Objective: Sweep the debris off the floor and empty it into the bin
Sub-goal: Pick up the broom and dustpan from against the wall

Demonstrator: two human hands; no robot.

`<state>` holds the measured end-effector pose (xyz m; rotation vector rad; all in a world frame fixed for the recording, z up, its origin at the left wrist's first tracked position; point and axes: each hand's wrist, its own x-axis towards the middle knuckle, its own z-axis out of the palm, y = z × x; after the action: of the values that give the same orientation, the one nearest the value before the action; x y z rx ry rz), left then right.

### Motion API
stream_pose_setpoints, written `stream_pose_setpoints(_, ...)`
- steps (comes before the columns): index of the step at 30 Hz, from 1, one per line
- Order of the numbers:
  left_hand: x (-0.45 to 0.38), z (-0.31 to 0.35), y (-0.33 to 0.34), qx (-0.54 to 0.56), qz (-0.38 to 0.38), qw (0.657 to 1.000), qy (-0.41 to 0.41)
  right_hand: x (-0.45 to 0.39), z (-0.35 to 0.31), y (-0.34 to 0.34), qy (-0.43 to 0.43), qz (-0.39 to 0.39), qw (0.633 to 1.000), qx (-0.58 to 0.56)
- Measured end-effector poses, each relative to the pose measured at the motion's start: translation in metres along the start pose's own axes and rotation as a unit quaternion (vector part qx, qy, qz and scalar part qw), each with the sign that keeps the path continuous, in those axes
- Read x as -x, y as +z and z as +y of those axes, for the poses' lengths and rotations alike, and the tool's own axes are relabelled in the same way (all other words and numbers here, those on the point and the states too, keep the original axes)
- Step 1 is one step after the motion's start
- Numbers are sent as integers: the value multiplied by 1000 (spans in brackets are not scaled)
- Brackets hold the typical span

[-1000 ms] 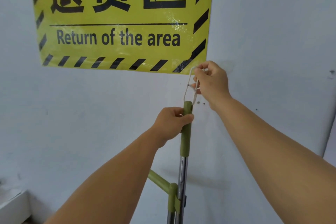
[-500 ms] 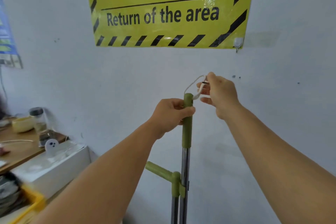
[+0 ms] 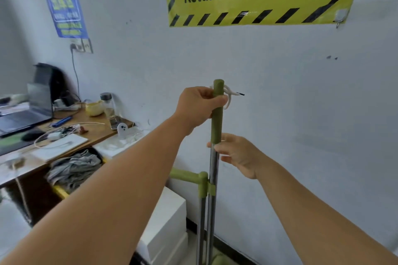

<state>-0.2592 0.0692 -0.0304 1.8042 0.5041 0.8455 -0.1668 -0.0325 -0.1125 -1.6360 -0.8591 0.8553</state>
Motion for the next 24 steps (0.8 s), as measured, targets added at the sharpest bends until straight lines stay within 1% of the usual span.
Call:
stream_pose_setpoints(2, 12, -1, -13, -9, 12, 1000, -9, 5, 5, 28, -15, -12, 1000, 16)
stream_pose_setpoints(6, 31, -6, -35, -40, 38, 998, -16, 7, 9, 67, -62, 0, 996, 61)
stream_pose_setpoints(8, 39, -12, -47, -65, 53, 996, -14, 5, 10, 82, -72, -16, 993, 91)
stream_pose_setpoints(10, 50, -18, -59, -67, 58, 996, -21, 4, 12, 95, -72, -32, 992, 100)
stream_pose_setpoints(12, 63, -29, -69, -93, 60, 993, -50, 3, 15, 106, -71, -44, 991, 101)
stream_pose_setpoints(15, 87, -53, -85, -134, 68, 979, -136, 4, 17, 117, -68, -50, 993, 88)
stream_pose_setpoints(16, 97, -65, -92, -179, 52, 969, -162, 6, 17, 120, -68, -56, 992, 86)
stream_pose_setpoints(17, 108, -77, -98, -249, 16, 950, -186, 7, 15, 123, -73, -65, 991, 91)
stream_pose_setpoints(19, 132, -99, -105, -377, -81, 891, -239, 11, 12, 131, -90, -95, 986, 103)
stream_pose_setpoints(21, 154, -116, -104, -437, -148, 844, -272, 14, 7, 141, -96, -124, 983, 90)
stream_pose_setpoints(22, 163, -121, -102, -453, -158, 830, -283, 15, 6, 146, -99, -137, 982, 85)
stream_pose_setpoints(24, 178, -126, -102, -457, -140, 825, -302, 19, 6, 158, -109, -163, 976, 95)
